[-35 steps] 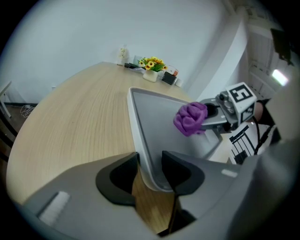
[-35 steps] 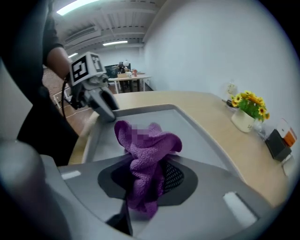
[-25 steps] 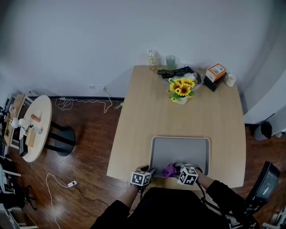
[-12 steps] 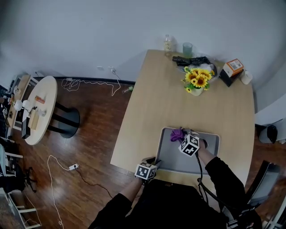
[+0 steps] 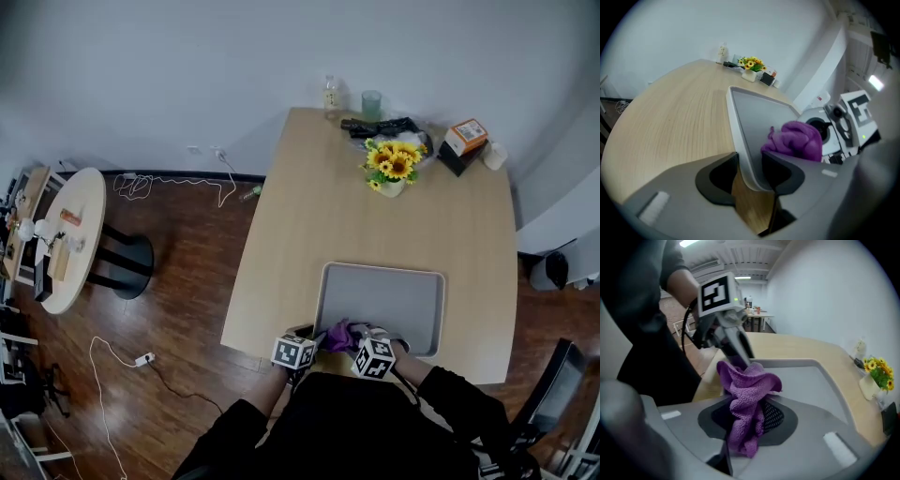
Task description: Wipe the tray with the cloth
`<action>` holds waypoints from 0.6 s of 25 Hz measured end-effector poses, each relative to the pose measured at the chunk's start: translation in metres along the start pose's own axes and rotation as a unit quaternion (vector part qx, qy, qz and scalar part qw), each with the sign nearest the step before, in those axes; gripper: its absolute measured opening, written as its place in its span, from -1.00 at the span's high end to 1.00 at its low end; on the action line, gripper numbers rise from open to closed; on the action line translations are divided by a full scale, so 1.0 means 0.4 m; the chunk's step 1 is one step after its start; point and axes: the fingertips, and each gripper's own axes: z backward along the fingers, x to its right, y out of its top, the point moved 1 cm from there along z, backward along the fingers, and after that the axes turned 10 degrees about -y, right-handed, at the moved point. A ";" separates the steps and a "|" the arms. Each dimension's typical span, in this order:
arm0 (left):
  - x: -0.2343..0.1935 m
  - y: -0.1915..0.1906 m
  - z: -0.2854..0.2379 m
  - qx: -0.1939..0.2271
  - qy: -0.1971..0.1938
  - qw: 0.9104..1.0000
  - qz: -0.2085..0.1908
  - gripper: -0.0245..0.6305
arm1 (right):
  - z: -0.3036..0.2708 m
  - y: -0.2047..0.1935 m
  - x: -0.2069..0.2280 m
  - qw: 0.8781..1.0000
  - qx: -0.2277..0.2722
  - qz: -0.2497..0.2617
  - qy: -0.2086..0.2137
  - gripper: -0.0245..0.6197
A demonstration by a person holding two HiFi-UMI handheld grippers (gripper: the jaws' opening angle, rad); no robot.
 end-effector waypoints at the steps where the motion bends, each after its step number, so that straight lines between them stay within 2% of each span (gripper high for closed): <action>1: 0.005 0.002 0.002 0.000 -0.002 1.000 -0.002 0.46 | 0.003 0.000 -0.022 1.000 0.000 0.002 0.003 0.67; 3: 0.006 0.001 0.002 -0.004 -0.002 1.000 -0.003 0.46 | 0.004 -0.002 -0.030 1.000 -0.002 0.004 0.012 0.66; 7: 0.019 0.007 -0.002 -0.005 -0.010 1.000 -0.004 0.46 | 0.004 -0.006 0.009 0.998 -0.003 0.028 0.060 0.61; 9: 0.018 0.006 -0.006 -0.003 -0.012 1.000 -0.002 0.46 | -0.011 -0.001 0.058 0.997 -0.007 0.041 0.059 0.61; 12: 0.013 0.004 -0.014 0.005 -0.017 1.000 0.004 0.46 | -0.052 0.016 0.176 0.998 -0.019 0.046 0.037 0.60; 15: 0.007 0.004 -0.010 0.005 -0.021 1.000 0.001 0.46 | -0.103 0.041 0.339 0.999 -0.035 0.012 -0.034 0.60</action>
